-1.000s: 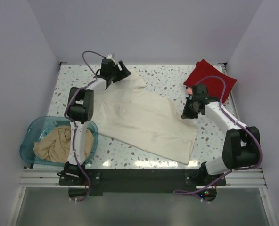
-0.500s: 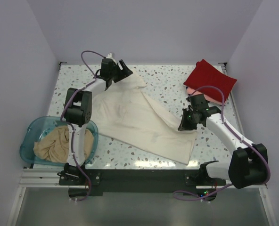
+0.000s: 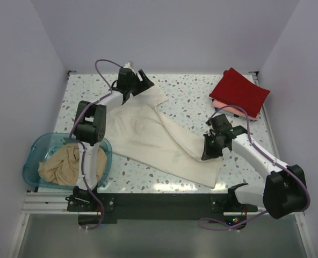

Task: Fold and stack the t-shirts
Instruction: Fold the tshirt

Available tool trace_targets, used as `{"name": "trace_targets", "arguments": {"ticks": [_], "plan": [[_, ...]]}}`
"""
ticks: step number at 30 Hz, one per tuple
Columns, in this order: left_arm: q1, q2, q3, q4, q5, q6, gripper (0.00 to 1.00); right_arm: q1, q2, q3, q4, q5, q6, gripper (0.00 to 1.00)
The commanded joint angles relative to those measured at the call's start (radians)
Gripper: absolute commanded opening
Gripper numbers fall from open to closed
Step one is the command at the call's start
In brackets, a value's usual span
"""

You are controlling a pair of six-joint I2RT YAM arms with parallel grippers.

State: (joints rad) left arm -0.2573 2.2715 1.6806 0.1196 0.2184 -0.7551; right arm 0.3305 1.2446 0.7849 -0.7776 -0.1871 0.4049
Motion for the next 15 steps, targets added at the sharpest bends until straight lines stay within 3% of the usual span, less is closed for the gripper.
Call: {"name": "trace_targets", "arguments": {"ticks": [1,7,15], "plan": [[-0.017,-0.055,0.025,0.052,-0.045,-0.012,0.78,0.013,0.006,0.008,-0.031,-0.026,-0.017,0.00],[-0.069,0.028,0.166,-0.020,-0.198,0.109,0.77,0.015,0.015,0.031,-0.017,-0.015,-0.017,0.00],[-0.103,0.135,0.286,0.023,-0.387,0.282,0.71,0.013,0.091,0.080,-0.040,0.006,-0.064,0.00]]}}
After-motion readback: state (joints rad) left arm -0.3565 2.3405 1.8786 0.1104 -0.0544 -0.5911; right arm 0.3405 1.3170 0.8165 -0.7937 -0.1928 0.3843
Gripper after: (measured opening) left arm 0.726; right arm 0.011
